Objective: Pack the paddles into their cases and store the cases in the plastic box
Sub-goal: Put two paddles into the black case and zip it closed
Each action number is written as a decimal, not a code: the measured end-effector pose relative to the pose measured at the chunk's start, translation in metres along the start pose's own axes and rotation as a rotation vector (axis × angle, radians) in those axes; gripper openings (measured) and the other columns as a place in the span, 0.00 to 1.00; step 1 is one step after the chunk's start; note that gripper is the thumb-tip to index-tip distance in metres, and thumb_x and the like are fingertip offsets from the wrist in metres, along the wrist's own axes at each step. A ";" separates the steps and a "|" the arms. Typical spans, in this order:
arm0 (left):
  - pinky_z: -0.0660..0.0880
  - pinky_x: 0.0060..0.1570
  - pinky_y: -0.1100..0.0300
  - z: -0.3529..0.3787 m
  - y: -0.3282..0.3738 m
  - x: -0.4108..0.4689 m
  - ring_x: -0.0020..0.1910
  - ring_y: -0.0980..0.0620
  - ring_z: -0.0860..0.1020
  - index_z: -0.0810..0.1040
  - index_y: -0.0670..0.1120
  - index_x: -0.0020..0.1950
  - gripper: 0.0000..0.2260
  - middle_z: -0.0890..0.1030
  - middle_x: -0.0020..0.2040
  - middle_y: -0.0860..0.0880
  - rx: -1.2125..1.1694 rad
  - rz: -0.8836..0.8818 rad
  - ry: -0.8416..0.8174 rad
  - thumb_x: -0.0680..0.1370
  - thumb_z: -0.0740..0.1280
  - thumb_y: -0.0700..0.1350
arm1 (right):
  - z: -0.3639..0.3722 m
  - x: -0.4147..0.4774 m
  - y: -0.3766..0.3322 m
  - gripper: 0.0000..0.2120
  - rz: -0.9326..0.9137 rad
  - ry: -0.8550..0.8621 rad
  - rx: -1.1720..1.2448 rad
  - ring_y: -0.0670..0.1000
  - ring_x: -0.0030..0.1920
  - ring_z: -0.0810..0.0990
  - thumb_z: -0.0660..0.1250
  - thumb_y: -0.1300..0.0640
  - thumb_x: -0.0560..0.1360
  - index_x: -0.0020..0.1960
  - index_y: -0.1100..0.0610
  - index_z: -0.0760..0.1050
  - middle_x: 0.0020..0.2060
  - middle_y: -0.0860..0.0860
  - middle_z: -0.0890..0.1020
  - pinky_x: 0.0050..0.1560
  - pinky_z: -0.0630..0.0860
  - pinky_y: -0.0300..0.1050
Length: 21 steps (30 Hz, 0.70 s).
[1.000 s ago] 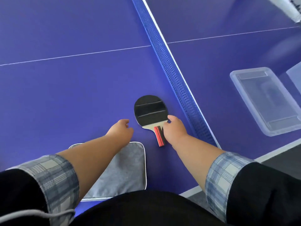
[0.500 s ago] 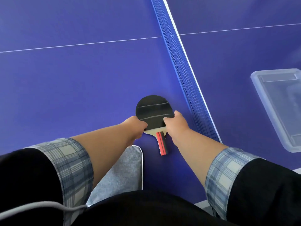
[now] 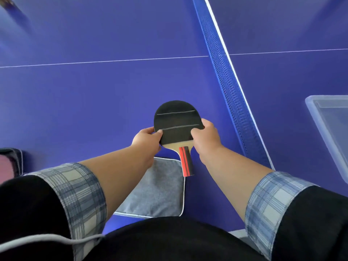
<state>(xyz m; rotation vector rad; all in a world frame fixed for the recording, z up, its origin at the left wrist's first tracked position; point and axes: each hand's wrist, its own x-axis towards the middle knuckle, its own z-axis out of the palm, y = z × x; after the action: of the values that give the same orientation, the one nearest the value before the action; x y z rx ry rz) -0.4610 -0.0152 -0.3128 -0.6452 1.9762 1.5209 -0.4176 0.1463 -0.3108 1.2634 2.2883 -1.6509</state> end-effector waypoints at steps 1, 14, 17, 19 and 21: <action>0.81 0.54 0.49 -0.010 -0.002 -0.003 0.39 0.49 0.84 0.82 0.56 0.39 0.10 0.86 0.45 0.50 -0.007 0.010 0.010 0.79 0.66 0.49 | 0.006 -0.009 -0.001 0.25 0.001 -0.017 0.014 0.49 0.36 0.72 0.58 0.61 0.74 0.71 0.53 0.71 0.65 0.58 0.76 0.21 0.66 0.33; 0.83 0.38 0.59 -0.176 -0.045 -0.019 0.38 0.54 0.86 0.82 0.54 0.48 0.07 0.86 0.46 0.53 -0.214 0.121 0.079 0.80 0.66 0.44 | 0.126 -0.120 -0.034 0.27 -0.049 -0.124 0.051 0.45 0.40 0.76 0.62 0.59 0.75 0.72 0.46 0.67 0.52 0.46 0.78 0.31 0.70 0.39; 0.83 0.45 0.55 -0.234 -0.069 -0.018 0.37 0.52 0.86 0.81 0.54 0.52 0.07 0.85 0.47 0.54 -0.248 0.091 0.102 0.80 0.65 0.44 | 0.182 -0.148 -0.036 0.25 -0.084 -0.154 0.019 0.43 0.42 0.76 0.63 0.58 0.76 0.72 0.47 0.68 0.56 0.47 0.79 0.33 0.69 0.38; 0.83 0.44 0.56 -0.277 -0.088 -0.017 0.37 0.51 0.86 0.80 0.54 0.52 0.06 0.85 0.47 0.54 -0.266 0.065 0.118 0.80 0.65 0.45 | 0.223 -0.170 -0.038 0.25 -0.085 -0.174 -0.002 0.44 0.41 0.76 0.63 0.59 0.76 0.72 0.48 0.69 0.58 0.49 0.79 0.31 0.71 0.38; 0.83 0.39 0.59 -0.323 -0.104 -0.016 0.37 0.52 0.86 0.80 0.53 0.53 0.06 0.85 0.47 0.53 -0.251 0.080 0.140 0.80 0.65 0.45 | 0.265 -0.193 -0.040 0.25 -0.063 -0.209 0.004 0.45 0.37 0.77 0.62 0.60 0.76 0.72 0.48 0.68 0.57 0.49 0.80 0.25 0.73 0.36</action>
<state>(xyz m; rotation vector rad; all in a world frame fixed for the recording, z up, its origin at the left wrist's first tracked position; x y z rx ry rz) -0.4245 -0.3530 -0.3103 -0.8023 1.9493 1.8367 -0.4207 -0.1840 -0.3027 0.9762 2.2217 -1.7172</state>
